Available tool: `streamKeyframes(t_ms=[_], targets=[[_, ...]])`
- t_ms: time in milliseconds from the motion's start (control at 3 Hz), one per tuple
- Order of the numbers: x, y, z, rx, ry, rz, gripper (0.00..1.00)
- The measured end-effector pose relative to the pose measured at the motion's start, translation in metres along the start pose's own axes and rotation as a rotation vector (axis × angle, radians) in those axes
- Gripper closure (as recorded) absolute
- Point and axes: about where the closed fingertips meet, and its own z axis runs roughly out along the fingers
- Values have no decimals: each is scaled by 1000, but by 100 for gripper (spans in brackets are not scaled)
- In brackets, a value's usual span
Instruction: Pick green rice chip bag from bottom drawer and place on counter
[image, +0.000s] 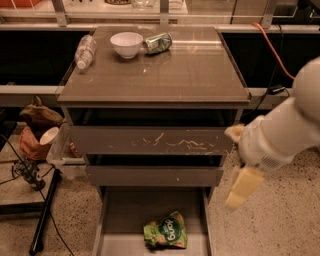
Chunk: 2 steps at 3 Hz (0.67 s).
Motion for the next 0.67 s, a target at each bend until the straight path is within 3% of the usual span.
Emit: streamKeyframes(t_ms=[333, 667], targets=[[-4, 33, 84, -76, -124, -39, 0], [-11, 24, 96, -26, -146, -60, 0]])
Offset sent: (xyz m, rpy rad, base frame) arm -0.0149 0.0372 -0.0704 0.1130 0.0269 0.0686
